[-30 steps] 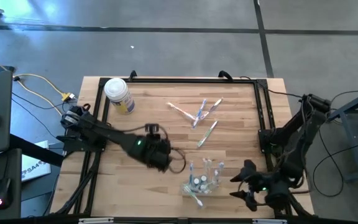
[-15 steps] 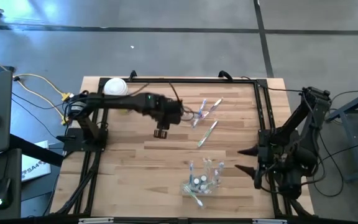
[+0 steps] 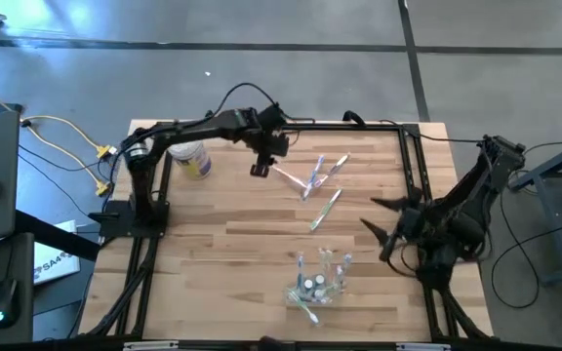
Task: Pick & Place toothbrushing station
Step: Put the orange toothbrush into the transparent bin
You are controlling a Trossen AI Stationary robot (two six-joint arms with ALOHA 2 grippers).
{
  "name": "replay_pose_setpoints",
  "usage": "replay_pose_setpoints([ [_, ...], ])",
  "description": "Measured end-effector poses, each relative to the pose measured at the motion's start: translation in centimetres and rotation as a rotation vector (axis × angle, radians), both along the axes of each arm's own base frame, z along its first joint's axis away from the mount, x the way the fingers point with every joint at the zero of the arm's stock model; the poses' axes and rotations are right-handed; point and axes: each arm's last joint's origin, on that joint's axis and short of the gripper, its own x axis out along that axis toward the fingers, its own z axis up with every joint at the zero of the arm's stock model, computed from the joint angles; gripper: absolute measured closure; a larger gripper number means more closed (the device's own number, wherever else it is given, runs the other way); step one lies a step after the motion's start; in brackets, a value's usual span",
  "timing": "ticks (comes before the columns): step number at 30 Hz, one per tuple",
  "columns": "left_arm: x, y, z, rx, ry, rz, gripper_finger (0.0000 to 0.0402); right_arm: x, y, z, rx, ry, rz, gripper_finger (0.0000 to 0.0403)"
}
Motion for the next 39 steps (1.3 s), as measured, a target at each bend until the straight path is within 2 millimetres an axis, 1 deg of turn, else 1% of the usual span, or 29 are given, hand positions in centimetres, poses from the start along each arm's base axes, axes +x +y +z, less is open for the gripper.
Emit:
replay_pose_setpoints([
  [2,0.1,1.4,-1.4,-0.010,0.020,-0.001,0.0273,0.1,-1.0,0.5,-0.005,0.015,-0.021,0.0145],
  [3,-0.2,1.8,-2.0,-0.025,0.047,-0.009,0.0273,0.1,-1.6,0.7,-0.001,0.025,-0.026,0.0145],
  [5,0.1,2.3,-3.0,-0.026,0.062,-0.040,0.0273,0.0,-2.5,1.2,0.007,0.039,-0.036,0.0145],
  [10,1.0,2.5,-4.9,-0.017,0.079,-0.109,0.0273,0.0,-4.0,1.6,0.005,0.063,-0.071,0.0145],
  [12,1.6,2.3,-5.8,-0.003,0.081,-0.145,0.0273,0.1,-4.5,1.7,-0.007,0.072,-0.091,0.0145],
  [15,2.1,2.5,-6.8,0.016,0.090,-0.156,0.0273,0.2,-5.1,1.8,-0.008,0.104,-0.094,0.0145],
  [17,2.5,2.5,-6.9,0.033,0.066,-0.158,0.0273,0.4,-5.5,1.8,0.000,0.130,-0.090,0.0145],
  [21,2.6,2.6,-6.9,0.038,0.050,-0.148,0.0273,0.6,-5.9,1.7,0.004,0.172,-0.085,0.0145],
  [32,2.3,2.1,-7.2,-0.013,0.103,-0.145,0.0273,0.7,-6.5,1.5,-0.004,0.196,-0.112,0.0145],
  [39,2.6,2.3,-8.9,-0.022,0.141,-0.138,0.0273,0.9,-6.8,1.5,-0.006,0.201,-0.133,0.0145],
])
